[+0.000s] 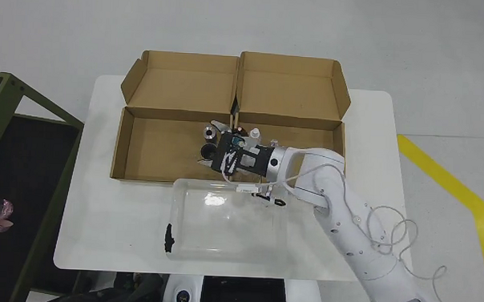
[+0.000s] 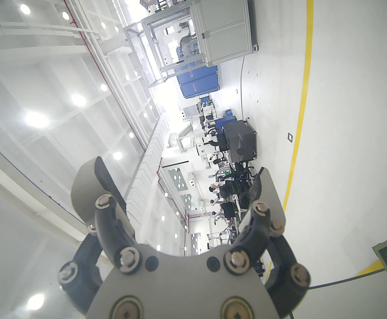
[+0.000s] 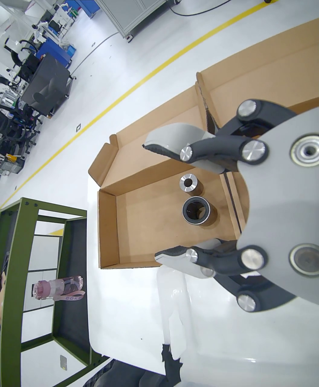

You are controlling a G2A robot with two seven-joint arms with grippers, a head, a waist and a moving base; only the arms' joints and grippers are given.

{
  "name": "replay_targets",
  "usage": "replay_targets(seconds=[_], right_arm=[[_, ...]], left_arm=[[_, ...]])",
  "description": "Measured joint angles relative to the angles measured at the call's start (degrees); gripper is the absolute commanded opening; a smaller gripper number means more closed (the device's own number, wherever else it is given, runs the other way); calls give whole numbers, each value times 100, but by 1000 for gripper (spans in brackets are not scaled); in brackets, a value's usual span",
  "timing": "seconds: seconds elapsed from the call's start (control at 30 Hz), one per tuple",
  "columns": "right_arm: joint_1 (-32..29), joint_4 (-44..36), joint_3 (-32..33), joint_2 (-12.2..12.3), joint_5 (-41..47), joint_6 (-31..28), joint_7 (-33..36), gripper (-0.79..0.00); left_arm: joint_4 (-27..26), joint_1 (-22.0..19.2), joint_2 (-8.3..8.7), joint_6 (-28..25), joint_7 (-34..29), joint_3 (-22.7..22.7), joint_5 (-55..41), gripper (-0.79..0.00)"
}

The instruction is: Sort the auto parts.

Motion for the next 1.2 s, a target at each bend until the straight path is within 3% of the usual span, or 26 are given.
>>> replay_targets(seconds=[0.07,0.43,0.73,1.2], right_arm=[[-184,-237,162,57,-160,-58,23,-126],[-1557,-1299,1192,355,-476,-347,-485,-123],[-2408,-1379,1957,512,-667,-177,-1203,-55],[-3598,-1293,3022,654,-692,598,-2390,-49]], left_arm=[[0,0,0,0,0,0,0,0],[0,0,0,0,0,0,0,0],[0,0,0,0,0,0,0,0],[0,0,0,0,0,0,0,0]])
